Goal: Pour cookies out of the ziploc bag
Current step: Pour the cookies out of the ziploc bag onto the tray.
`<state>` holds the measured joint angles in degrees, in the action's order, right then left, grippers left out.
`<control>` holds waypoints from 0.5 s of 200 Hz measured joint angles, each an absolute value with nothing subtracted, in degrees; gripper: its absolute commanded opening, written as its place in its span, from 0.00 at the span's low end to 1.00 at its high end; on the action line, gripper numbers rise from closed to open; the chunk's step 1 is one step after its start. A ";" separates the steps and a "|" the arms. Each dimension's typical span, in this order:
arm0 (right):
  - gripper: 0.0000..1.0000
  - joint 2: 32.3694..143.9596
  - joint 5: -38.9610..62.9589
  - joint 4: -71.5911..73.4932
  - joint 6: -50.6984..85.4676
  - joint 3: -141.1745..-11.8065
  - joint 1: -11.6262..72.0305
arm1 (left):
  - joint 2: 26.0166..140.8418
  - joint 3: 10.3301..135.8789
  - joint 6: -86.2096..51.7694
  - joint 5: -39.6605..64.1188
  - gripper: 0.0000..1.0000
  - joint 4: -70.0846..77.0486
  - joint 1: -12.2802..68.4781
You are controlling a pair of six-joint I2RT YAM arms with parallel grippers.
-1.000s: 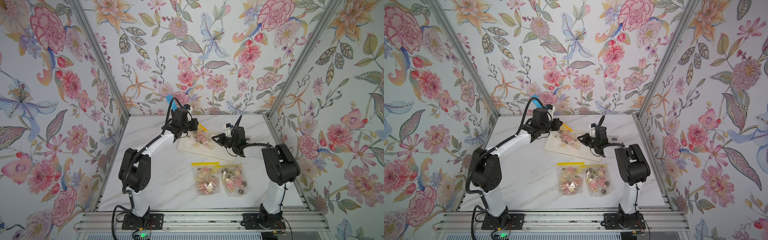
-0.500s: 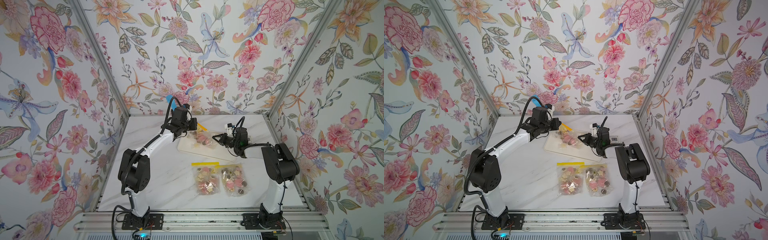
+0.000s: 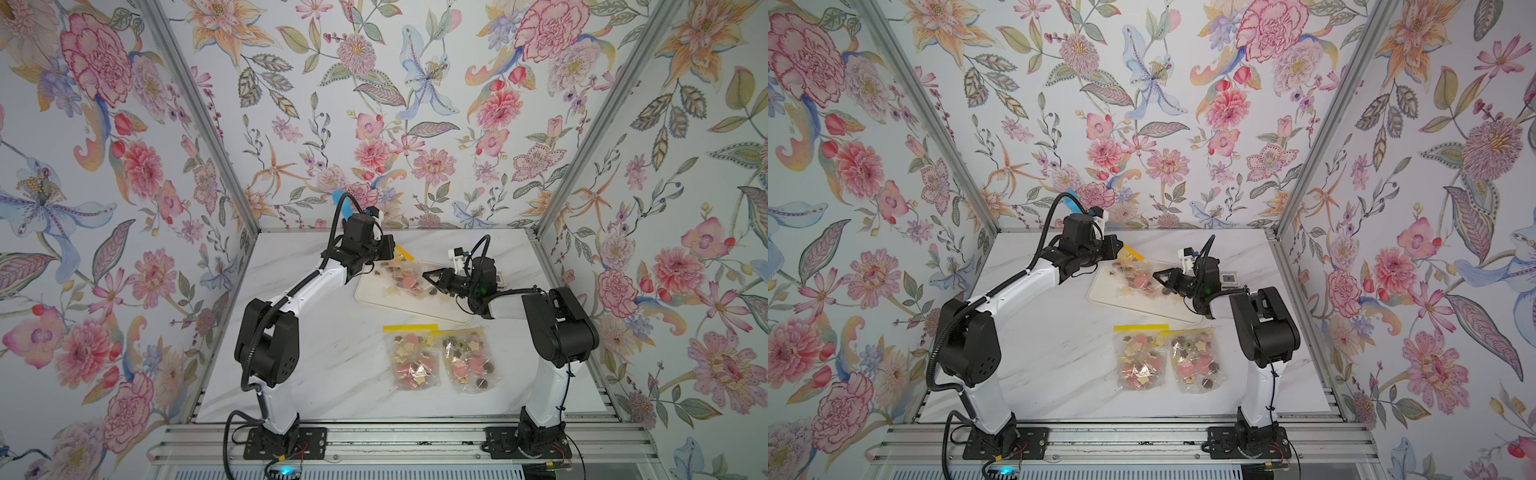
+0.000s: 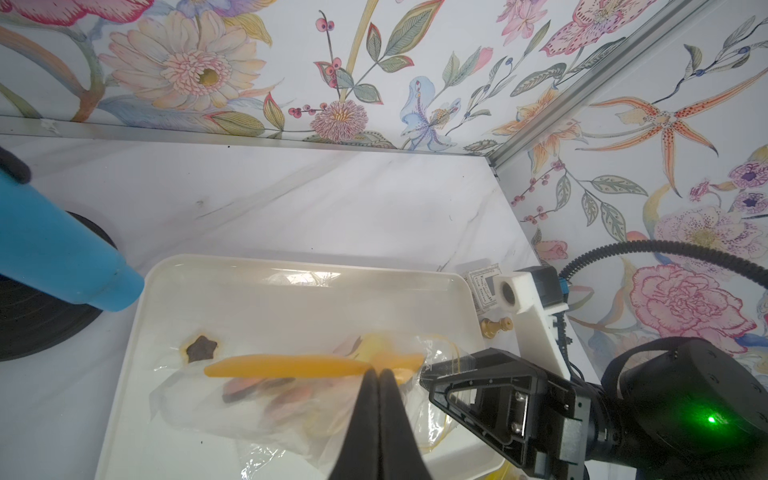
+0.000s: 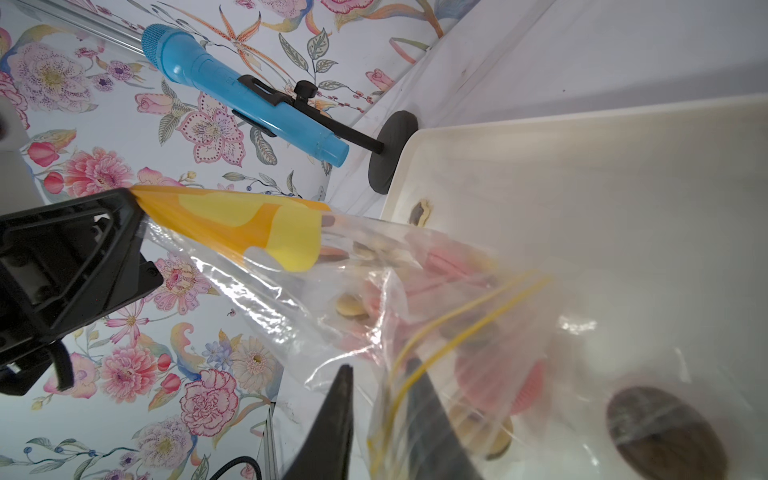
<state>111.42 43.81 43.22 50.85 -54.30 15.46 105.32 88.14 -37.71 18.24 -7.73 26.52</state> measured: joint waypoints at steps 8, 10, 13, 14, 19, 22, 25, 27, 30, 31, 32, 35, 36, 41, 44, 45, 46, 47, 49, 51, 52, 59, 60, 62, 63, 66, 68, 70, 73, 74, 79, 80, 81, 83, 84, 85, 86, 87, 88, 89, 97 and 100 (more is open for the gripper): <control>0.29 111.20 44.03 43.22 50.85 -54.15 15.31 | 105.32 88.12 -37.80 18.26 0.00 -7.66 26.52; 0.30 111.15 44.05 43.22 50.94 -54.11 15.31 | 105.32 88.12 -37.87 18.26 0.00 -7.66 26.52; 0.31 111.00 44.10 43.29 50.87 -54.02 15.20 | 105.32 88.14 -37.89 18.31 0.00 -7.66 26.52; 0.32 110.98 44.10 43.31 50.83 -54.00 15.20 | 105.32 88.12 -37.91 18.35 0.00 -7.64 26.52; 0.33 110.76 44.23 43.35 50.94 -53.87 15.07 | 105.32 88.12 -37.91 18.41 0.00 -7.62 26.52; 0.34 110.63 44.36 43.46 51.00 -53.80 15.00 | 105.32 88.12 -37.91 18.46 0.00 -7.62 26.52; 0.35 110.52 44.38 43.53 50.98 -53.78 14.92 | 105.32 88.12 -37.91 18.57 0.00 -7.60 26.52; 0.36 110.45 44.47 43.62 50.89 -53.76 14.87 | 105.32 88.14 -37.93 18.68 0.00 -7.60 26.52; 0.38 110.41 44.53 43.70 51.05 -53.76 14.83 | 105.32 88.12 -37.93 18.68 0.00 -7.57 26.52; 0.38 110.37 44.53 43.72 51.09 -53.76 14.79 | 105.32 88.12 -37.93 18.68 0.00 -7.57 26.52; 0.39 110.28 44.53 43.72 51.00 -53.76 14.76 | 105.32 88.12 -37.93 18.72 0.00 -7.55 26.52; 0.39 110.21 44.62 43.86 50.98 -53.74 14.72 | 105.32 88.12 -37.93 18.79 0.00 -7.53 26.52; 0.39 110.21 44.62 43.88 51.07 -53.71 14.72 | 105.32 88.09 -37.91 18.83 0.00 -7.49 26.52; 0.39 110.02 44.64 44.10 50.92 -53.60 14.61 | 105.32 88.05 -37.93 18.87 0.00 -7.38 26.52; 0.39 109.86 44.64 44.25 51.05 -53.52 14.55 | 105.30 88.01 -37.91 18.87 0.00 -7.27 26.52; 0.38 109.84 44.64 44.25 51.00 -53.49 14.55 | 105.30 87.99 -37.93 18.87 0.00 -7.25 26.52; 0.38 109.80 44.69 44.27 50.98 -53.45 14.50 | 105.30 87.96 -37.93 18.90 0.00 -7.25 26.52; 0.38 109.80 44.73 44.31 51.00 -53.45 14.50 | 105.30 87.96 -37.93 18.94 0.00 -7.22 26.52; 0.37 109.78 44.77 44.42 51.03 -53.43 14.50 | 105.27 87.90 -37.93 18.98 0.00 -7.20 26.52; 0.37 109.69 44.80 44.47 51.00 -53.41 14.50 | 105.23 87.83 -37.93 19.00 0.00 -7.18 26.52; 0.37 109.67 44.82 44.47 51.03 -53.41 14.48 | 105.21 87.81 -37.93 19.03 0.00 -7.16 26.52; 0.35 109.60 44.82 44.56 51.07 -53.39 14.46 | 105.10 87.59 -37.93 19.07 0.00 -7.16 26.52; 0.34 109.60 44.84 44.56 51.09 -53.36 14.46 | 105.10 87.55 -37.95 19.05 0.00 -7.11 26.52; 0.33 109.58 44.86 44.62 50.96 -53.34 14.46 | 105.10 87.48 -37.93 19.09 0.00 -7.11 26.52; 0.33 109.58 44.86 44.66 50.94 -53.32 14.46 | 105.08 87.48 -37.93 19.09 0.00 -7.11 26.52; 0.32 109.54 44.88 44.71 51.07 -53.28 14.46 | 105.06 87.44 -37.93 19.07 0.00 -7.14 26.52; 0.31 109.51 44.86 44.69 51.03 -53.25 14.46 | 105.03 87.39 -37.95 19.07 0.00 -7.09 26.52; 0.29 109.49 44.91 44.73 50.92 -53.21 14.46 | 105.01 87.39 -37.95 19.07 0.00 -7.05 26.52; 0.27 109.49 44.93 44.75 51.09 -53.17 14.46 | 105.01 87.39 -37.95 19.07 0.00 -7.05 26.52; 0.26 109.49 44.93 44.73 51.09 -53.15 14.46 | 105.01 87.39 -37.95 19.07 0.00 -7.03 26.52; 0.23 109.49 45.06 44.77 50.94 -53.08 14.46 | 105.01 87.39 -37.95 19.09 0.00 -6.92 26.52; 0.22 109.49 45.04 44.73 51.11 -53.06 14.46 | 105.01 87.39 -37.95 19.09 0.00 -6.87 26.52; 0.21 109.49 45.04 44.71 51.09 -53.04 14.46 | 104.99 87.37 -37.95 19.07 0.00 -6.85 26.52; 0.20 109.49 45.10 44.71 50.89 -53.01 14.46 | 104.99 87.37 -37.95 19.09 0.00 -6.83 26.52; 0.19 109.49 45.10 44.73 50.78 -53.01 14.46 | 104.99 87.39 -37.95 19.09 0.00 -6.81 26.52; 0.18 109.49 45.10 44.77 50.85 -52.97 14.44 | 104.99 87.39 -37.95 19.09 0.00 -6.79 26.52; 0.18 109.49 45.08 44.77 50.92 -52.95 14.41 | 104.99 87.37 -37.95 19.09 0.00 -6.76 26.52; 0.17 109.49 45.04 44.77 51.05 -52.90 14.39 | 104.99 87.37 -37.95 19.09 0.00 -6.74 26.52; 0.16 109.49 45.01 44.71 51.07 -52.88 14.37 | 104.99 87.37 -37.95 19.09 0.00 -6.74 26.52; 0.16 109.49 45.04 44.69 50.98 -52.86 14.37 | 104.99 87.39 -37.95 19.09 0.00 -6.72 26.52; 0.12 109.45 45.15 44.69 50.85 -52.58 14.35 | 104.95 87.39 -37.95 19.09 0.00 -6.66 26.52; 0.11 109.45 45.15 44.80 50.92 -52.42 14.31 | 104.95 87.37 -37.98 19.09 0.00 -6.63 26.52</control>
<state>109.45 45.15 44.80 50.92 -52.42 14.31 104.95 87.37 -37.98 19.09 -6.63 26.52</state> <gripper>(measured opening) 0.154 0.048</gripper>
